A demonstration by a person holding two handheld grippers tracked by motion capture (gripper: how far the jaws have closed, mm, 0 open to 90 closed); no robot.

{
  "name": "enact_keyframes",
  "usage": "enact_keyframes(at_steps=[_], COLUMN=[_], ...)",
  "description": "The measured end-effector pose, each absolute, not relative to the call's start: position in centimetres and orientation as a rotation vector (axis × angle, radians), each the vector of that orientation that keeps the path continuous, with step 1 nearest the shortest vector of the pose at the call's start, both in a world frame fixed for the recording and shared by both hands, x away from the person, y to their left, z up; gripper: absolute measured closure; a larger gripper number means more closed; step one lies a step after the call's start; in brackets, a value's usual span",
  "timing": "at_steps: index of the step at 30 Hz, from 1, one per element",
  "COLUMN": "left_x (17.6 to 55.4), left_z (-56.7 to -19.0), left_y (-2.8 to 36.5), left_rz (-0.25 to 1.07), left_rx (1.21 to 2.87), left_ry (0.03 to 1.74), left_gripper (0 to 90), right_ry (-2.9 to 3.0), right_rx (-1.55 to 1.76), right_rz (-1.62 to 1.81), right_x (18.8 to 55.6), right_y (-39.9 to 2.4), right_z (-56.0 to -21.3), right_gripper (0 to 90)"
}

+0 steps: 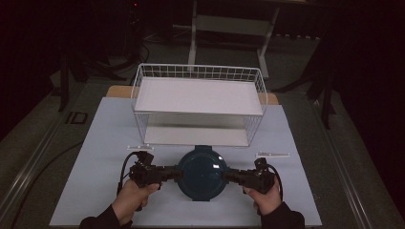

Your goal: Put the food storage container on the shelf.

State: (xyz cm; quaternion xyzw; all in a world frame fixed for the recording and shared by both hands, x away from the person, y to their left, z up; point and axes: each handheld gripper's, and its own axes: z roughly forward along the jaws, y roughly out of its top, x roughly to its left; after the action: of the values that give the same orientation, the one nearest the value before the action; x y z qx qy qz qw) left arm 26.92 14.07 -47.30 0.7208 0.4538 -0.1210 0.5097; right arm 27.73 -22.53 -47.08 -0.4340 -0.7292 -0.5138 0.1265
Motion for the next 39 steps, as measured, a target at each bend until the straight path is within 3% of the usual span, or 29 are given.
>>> enact_keyframes(at_steps=[20, 39], left_x=[30.8, 35.7], left_z=[-45.9, -48.9], left_y=[13.9, 13.7], left_rz=[-0.162, -0.061], left_rx=[1.722, 1.703], left_ry=[1.064, 1.058], left_gripper=[56.0, 55.4], right_ry=[-2.195, -2.232], right_rx=[-1.218, -1.248], right_rz=[-1.592, -1.636], right_x=[32.2, 37.6], right_y=[-22.4, -22.0], right_z=[-45.5, -48.3], right_gripper=[56.5, 56.4])
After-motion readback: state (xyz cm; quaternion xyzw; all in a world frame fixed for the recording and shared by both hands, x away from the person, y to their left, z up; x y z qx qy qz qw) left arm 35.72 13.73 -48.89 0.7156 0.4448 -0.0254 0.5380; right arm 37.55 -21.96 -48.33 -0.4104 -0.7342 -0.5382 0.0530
